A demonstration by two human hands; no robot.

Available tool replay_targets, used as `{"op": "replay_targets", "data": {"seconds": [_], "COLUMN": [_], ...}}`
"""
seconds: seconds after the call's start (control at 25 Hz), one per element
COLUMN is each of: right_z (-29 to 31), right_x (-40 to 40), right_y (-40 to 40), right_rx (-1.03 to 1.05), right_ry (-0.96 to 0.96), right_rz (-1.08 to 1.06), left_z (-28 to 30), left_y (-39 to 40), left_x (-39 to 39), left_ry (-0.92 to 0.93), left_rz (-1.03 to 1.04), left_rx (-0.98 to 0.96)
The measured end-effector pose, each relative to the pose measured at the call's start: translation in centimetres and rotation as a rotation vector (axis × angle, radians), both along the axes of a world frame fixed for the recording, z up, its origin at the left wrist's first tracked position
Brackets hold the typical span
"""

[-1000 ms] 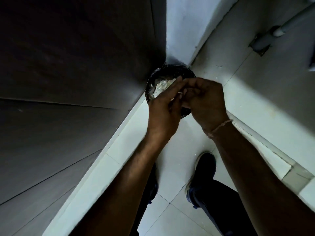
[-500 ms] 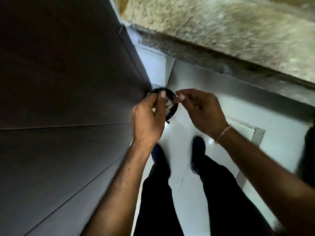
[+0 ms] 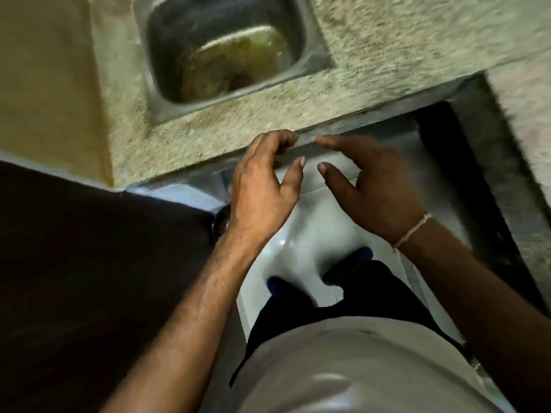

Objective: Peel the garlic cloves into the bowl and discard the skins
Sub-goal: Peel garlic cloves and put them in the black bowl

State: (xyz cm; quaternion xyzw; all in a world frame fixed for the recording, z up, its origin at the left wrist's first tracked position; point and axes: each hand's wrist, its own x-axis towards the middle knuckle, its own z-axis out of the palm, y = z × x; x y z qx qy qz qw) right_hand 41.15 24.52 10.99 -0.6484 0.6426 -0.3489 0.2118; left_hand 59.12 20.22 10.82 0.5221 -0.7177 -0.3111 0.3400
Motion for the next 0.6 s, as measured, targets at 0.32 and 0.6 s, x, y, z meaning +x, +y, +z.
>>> {"op": "replay_targets", "data": {"seconds": [0.32, 0.6], "right_z": [2.1, 2.3], "right_x": [-19.5, -31.4], "right_y": [5.4, 10.0], "right_rx": [-0.152, -0.111], "right_ry": [0.003, 0.194], "right_rz": [-0.442, -0.732], "left_z": [2.9, 3.4], "left_y": [-2.8, -1.7], "left_x": [-23.2, -39.1], "left_ry": [-0.030, -0.067], "left_rz": [-0.471, -0.801], "left_rx": [-0.120, -0.121]}}
